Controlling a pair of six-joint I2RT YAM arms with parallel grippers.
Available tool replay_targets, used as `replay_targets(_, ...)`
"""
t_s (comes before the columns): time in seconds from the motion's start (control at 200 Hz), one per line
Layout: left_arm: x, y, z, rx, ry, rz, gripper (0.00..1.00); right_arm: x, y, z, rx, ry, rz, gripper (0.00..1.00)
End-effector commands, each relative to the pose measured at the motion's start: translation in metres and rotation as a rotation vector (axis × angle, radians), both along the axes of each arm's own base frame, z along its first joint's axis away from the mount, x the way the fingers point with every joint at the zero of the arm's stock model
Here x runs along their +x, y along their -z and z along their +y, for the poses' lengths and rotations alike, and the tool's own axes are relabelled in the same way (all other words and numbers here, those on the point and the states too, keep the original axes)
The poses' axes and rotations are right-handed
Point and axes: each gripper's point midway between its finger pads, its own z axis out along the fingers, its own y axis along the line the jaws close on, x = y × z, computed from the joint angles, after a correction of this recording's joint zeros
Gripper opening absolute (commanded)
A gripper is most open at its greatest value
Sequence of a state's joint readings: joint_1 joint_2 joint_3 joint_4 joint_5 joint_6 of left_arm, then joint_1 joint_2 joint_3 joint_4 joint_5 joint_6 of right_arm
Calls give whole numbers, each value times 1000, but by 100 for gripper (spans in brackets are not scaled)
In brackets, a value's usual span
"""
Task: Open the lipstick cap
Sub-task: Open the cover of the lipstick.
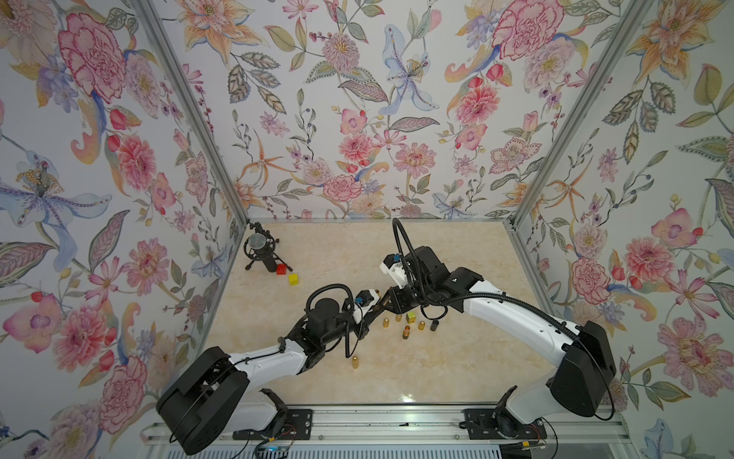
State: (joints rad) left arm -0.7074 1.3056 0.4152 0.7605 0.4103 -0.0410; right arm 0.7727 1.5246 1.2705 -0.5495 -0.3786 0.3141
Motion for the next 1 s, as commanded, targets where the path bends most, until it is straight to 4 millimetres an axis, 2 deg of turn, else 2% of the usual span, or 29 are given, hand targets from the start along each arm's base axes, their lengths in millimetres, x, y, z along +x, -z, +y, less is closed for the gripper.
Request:
replay_targets(0.0,7,-15,-3,-28,-21,-24,10,1,-15,3,19,-7,-42,32)
replay_targets(0.085,6,-13,-3,-20,-20,-21,10,1,-17,3,20,-3,-50,35)
replay_targets(0.15,6,-12,-3,-11,-19,-19,9,3,-22,2,20,8,-67,41)
replay_targets(0.3,4,-10,1,9,-25,-19,8,10,-29,-5,7,49,-110,43)
replay_targets(0.545,3,-9,4,25,-32,-19,6,10,-31,-4,13,47,-111,37)
replay_targets(0.826,2,-13,2,18,-17,-27,6,5,-25,5,26,-2,-75,33)
replay_targets(0.891,2,-13,2,20,-18,-26,6,5,-23,6,27,-6,-70,30)
replay_targets(0.996,2,-12,4,22,-25,-26,6,3,-19,8,28,-16,-52,30)
